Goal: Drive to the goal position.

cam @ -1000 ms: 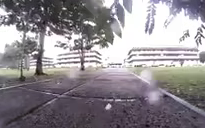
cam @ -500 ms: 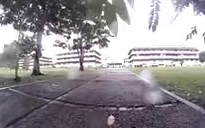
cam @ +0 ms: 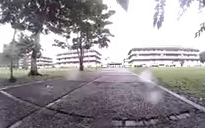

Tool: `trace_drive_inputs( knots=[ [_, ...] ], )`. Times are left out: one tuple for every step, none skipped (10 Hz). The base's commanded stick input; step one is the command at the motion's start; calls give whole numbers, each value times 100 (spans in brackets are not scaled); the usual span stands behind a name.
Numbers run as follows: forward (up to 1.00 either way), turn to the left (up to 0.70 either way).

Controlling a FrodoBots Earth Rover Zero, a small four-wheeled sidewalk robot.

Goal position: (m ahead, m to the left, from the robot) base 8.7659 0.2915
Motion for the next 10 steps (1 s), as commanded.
trace_drive_inputs(
  knots=[
    [70, -20],
    [70, 0],
    [70, 0],
    [70, 0],
    [70, 0],
    [70, 0],
    [70, 0],
    [70, 0],
    [70, 0],
    [70, 0]
  ],
)
